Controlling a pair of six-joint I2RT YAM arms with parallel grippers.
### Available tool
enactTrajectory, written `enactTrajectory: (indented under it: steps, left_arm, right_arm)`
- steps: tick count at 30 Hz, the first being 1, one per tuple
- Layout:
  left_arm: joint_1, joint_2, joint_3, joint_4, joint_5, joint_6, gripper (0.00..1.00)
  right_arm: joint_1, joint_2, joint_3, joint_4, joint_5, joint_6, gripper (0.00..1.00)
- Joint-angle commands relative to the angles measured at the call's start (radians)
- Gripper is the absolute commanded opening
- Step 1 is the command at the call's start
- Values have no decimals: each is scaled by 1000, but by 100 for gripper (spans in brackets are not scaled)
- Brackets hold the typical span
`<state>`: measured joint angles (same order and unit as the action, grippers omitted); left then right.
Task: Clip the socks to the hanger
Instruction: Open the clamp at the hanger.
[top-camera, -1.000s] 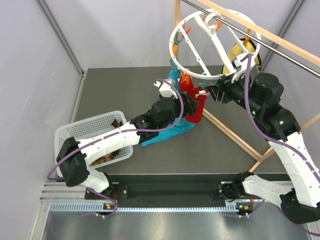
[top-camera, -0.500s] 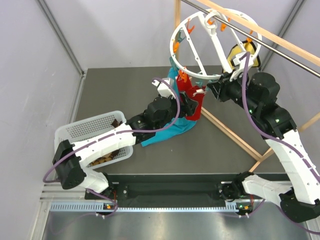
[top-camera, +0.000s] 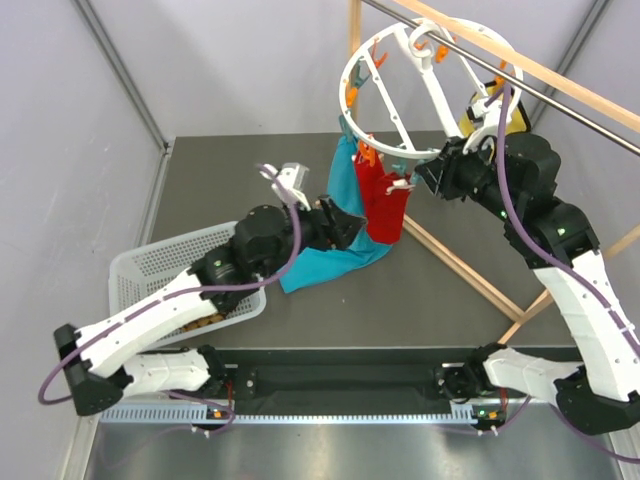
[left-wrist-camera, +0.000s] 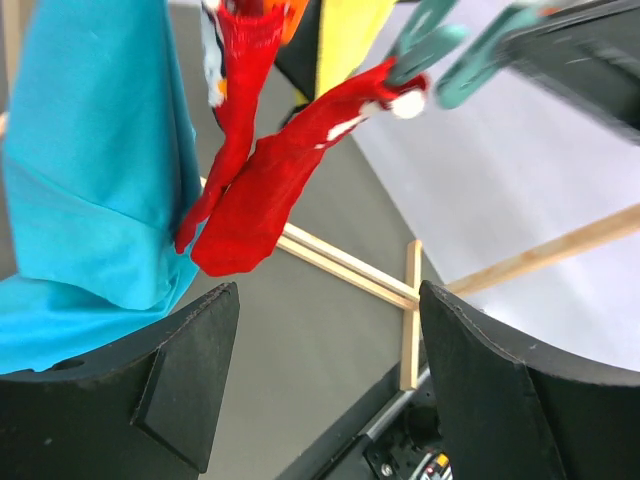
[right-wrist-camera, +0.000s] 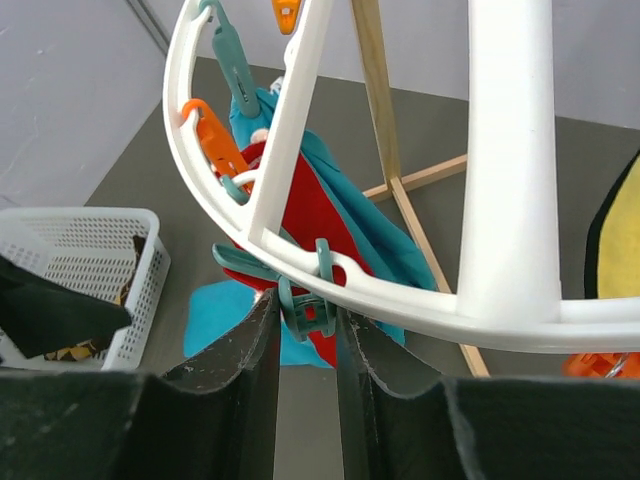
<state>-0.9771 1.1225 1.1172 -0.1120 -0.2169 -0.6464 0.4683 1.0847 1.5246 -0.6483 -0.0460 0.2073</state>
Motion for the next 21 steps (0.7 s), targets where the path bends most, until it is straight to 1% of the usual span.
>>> enactTrajectory:
  steps: [1,3,4,5,6,7,8,9,10,16,18,21]
  left_arm:
    - [3,-96,3,-84,17,34,77]
    - [3,-122,-8,-42,74,40,77]
    - [3,-128,-11,-17,132,40,77]
    - [3,-127,-10,38,155,40,77]
    - [3,-125,-8,60,181,40,77]
    - [3,-121,-4,86,239,40,77]
    - [3,-116,1,103,263,40,77]
    - [3,-107,10,136,277,37,77]
    - [3,-105,15,141,284,37,77]
    - [3,-109,3,133,226,-4,77]
    - [3,-102,1,150,246,-7,77]
    - [3,-70,12,224,292,1,79]
  right_arm:
    - [-3,29,84,-69,3,49,0]
    - [-3,46,114,-103,-34,78,0]
    - [-2,47,124,-119,-44,92,0]
    - [-3,60,155,-154,-72,116,0]
    - [-3,67,173,-174,-93,127,0]
    - [-3,79,195,-197,-118,135,0]
    - [-3,108,238,-247,-167,145,0]
    - [-2,119,258,-270,-182,152,0]
    - [-3,127,270,-287,-193,155,0]
    - [-2,113,266,-301,-193,207,0]
    - [-3,116,263,-298,-222,221,0]
    - [-3,123,258,-292,-244,237,0]
